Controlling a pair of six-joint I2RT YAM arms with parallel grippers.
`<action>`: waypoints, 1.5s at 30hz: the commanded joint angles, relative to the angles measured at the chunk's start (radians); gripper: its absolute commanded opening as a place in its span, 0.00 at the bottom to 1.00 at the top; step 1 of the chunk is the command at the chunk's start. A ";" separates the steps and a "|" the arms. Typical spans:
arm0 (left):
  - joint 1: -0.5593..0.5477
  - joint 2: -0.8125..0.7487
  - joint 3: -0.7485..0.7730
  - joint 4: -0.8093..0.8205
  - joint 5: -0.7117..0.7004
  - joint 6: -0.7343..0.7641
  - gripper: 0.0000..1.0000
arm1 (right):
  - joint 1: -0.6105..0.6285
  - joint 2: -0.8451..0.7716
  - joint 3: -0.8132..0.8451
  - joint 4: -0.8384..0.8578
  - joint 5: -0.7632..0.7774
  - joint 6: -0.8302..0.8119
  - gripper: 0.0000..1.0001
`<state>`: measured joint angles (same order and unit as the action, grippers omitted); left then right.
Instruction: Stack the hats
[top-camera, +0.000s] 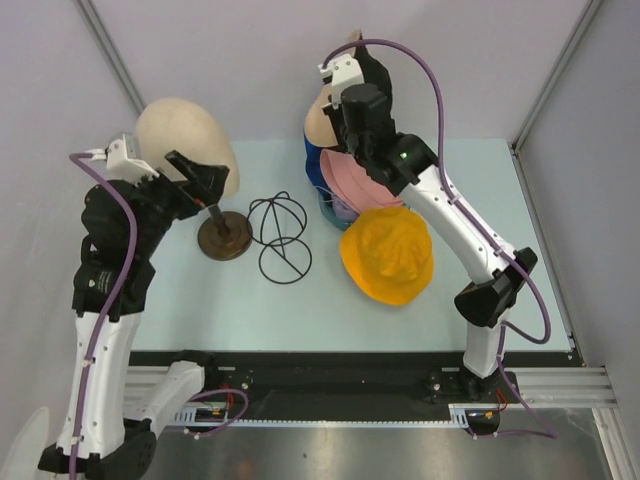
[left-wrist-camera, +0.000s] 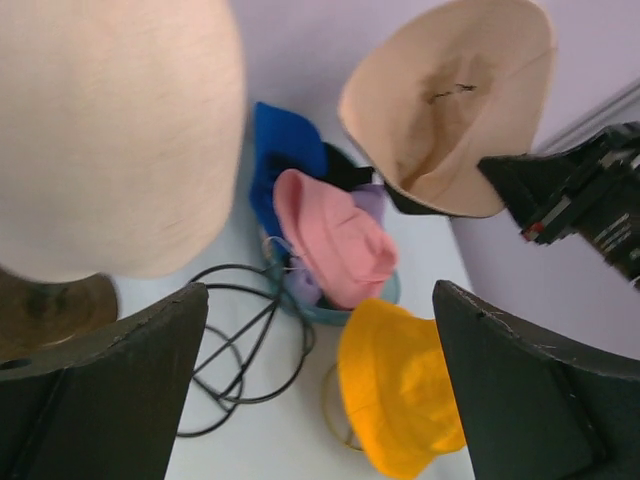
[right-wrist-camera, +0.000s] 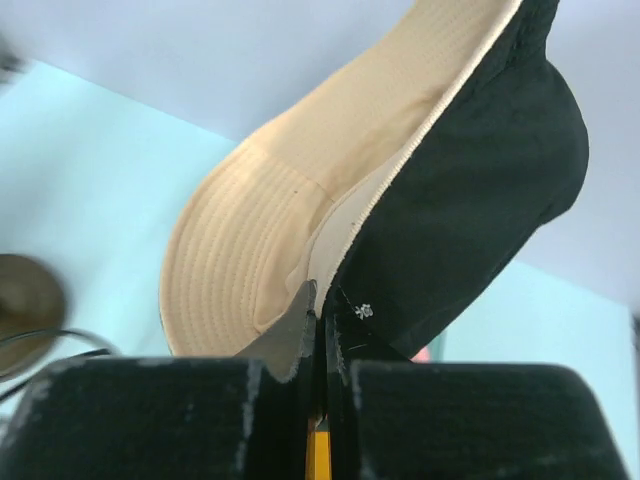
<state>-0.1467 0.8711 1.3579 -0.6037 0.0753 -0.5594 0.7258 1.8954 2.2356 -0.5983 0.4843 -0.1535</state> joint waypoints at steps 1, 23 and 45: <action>-0.037 0.054 0.055 0.200 0.112 -0.155 1.00 | 0.079 -0.059 -0.030 0.117 -0.143 -0.086 0.00; -0.160 0.275 0.124 0.286 0.060 -0.286 1.00 | 0.262 -0.228 -0.291 0.226 -0.263 -0.090 0.00; -0.160 0.368 0.139 0.470 0.191 -0.284 0.00 | 0.327 -0.226 -0.327 0.235 -0.158 -0.093 0.11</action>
<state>-0.3038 1.2148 1.4460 -0.2443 0.2153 -0.8753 1.0424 1.7035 1.9118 -0.4255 0.2832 -0.2386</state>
